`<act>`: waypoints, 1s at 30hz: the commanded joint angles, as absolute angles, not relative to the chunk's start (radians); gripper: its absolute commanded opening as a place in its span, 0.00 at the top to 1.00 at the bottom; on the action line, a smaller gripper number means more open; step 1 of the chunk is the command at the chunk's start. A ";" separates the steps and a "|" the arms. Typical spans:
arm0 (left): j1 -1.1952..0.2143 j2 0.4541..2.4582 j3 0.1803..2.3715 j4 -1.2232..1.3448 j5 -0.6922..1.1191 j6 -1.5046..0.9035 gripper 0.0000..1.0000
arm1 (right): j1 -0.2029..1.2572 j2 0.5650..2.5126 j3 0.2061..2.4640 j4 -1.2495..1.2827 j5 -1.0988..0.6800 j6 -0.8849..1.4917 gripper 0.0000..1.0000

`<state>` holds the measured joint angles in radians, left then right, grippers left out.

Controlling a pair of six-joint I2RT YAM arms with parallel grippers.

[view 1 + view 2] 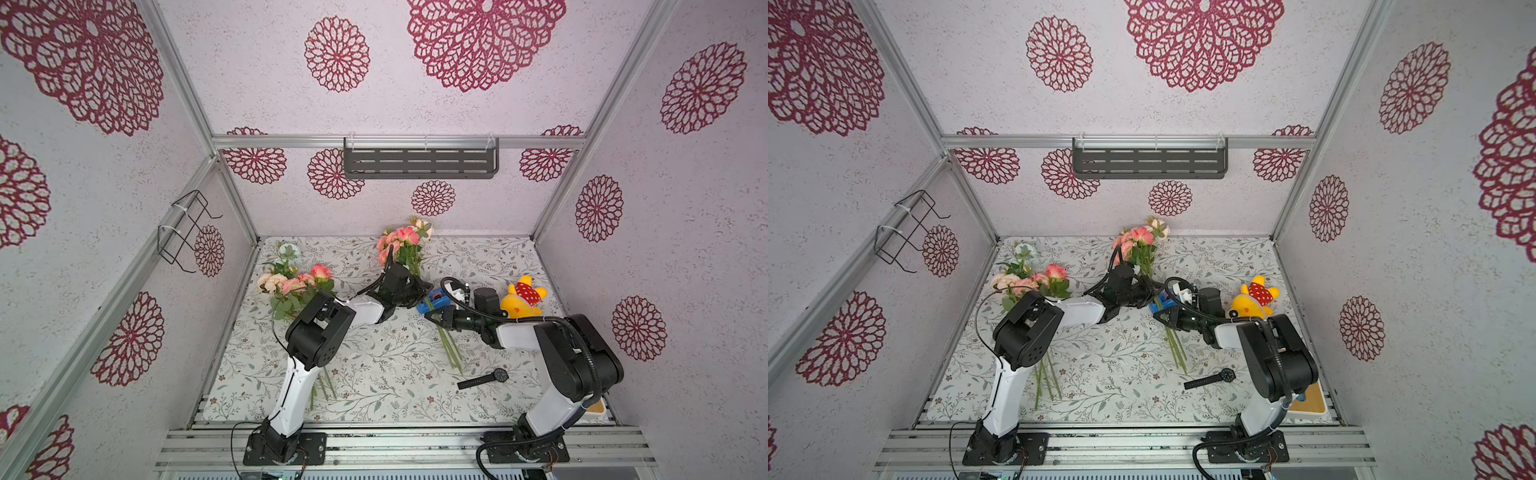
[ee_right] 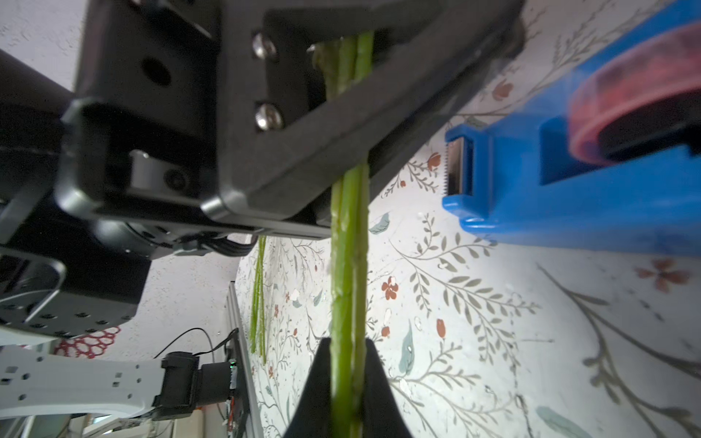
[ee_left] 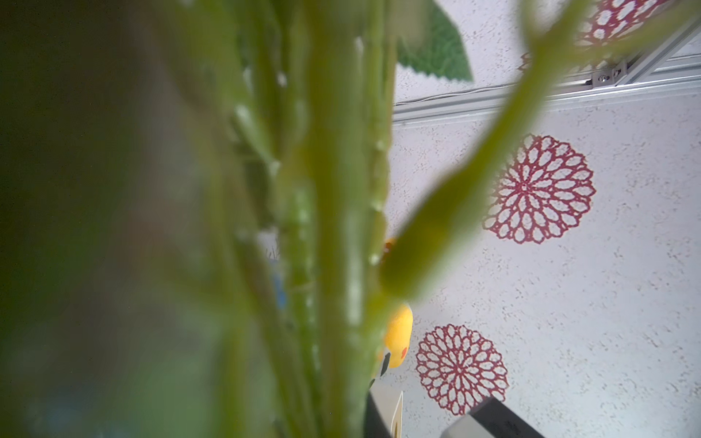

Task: Wrap bouquets with tape
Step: Wrap the tape around the bouquet.

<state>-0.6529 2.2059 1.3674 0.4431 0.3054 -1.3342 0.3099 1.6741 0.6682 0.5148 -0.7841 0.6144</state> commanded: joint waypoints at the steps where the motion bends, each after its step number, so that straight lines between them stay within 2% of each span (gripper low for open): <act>1: -0.657 2.184 1.400 0.457 0.314 -1.330 0.71 | 0.330 1.613 0.719 0.236 -0.607 0.448 1.00; 5: -0.657 2.176 1.414 0.371 0.300 -1.309 0.64 | 0.392 1.563 0.792 0.054 -0.425 0.327 1.00; 7: -0.658 2.171 1.452 0.236 0.280 -1.282 0.62 | 0.426 1.547 0.827 -0.008 -0.344 0.288 1.00; 15: -0.665 2.169 1.510 0.044 0.252 -1.232 0.63 | 0.577 1.552 0.956 -0.218 0.032 0.207 1.00; 19: -0.666 2.169 1.515 0.032 0.250 -1.228 0.70 | 0.639 1.572 0.999 -0.267 0.155 0.188 1.00; 21: -0.667 2.167 1.523 0.025 0.247 -1.221 0.77 | 0.659 1.585 1.003 -0.264 0.183 0.184 1.00; 23: -0.669 2.164 1.529 0.020 0.246 -1.217 0.89 | 0.664 1.595 1.002 -0.257 0.185 0.186 1.00; 26: -0.669 2.159 1.527 0.019 0.247 -1.216 1.00 | 0.659 1.590 0.989 -0.224 0.126 0.190 1.00; 27: -0.669 2.158 1.524 0.021 0.248 -1.217 1.00 | 0.653 1.589 0.984 -0.214 0.093 0.194 0.95; 29: -0.667 2.155 1.509 0.049 0.250 -1.225 1.00 | 0.629 1.580 0.980 -0.201 0.034 0.223 0.74; 30: -0.666 2.153 1.505 0.058 0.253 -1.229 1.00 | 0.617 1.573 0.974 -0.194 0.004 0.238 0.67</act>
<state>-0.6624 2.2040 1.5089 0.0257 0.2539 -1.2522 0.6453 1.5974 0.9714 -0.2214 0.0723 0.2279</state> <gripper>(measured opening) 0.128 0.275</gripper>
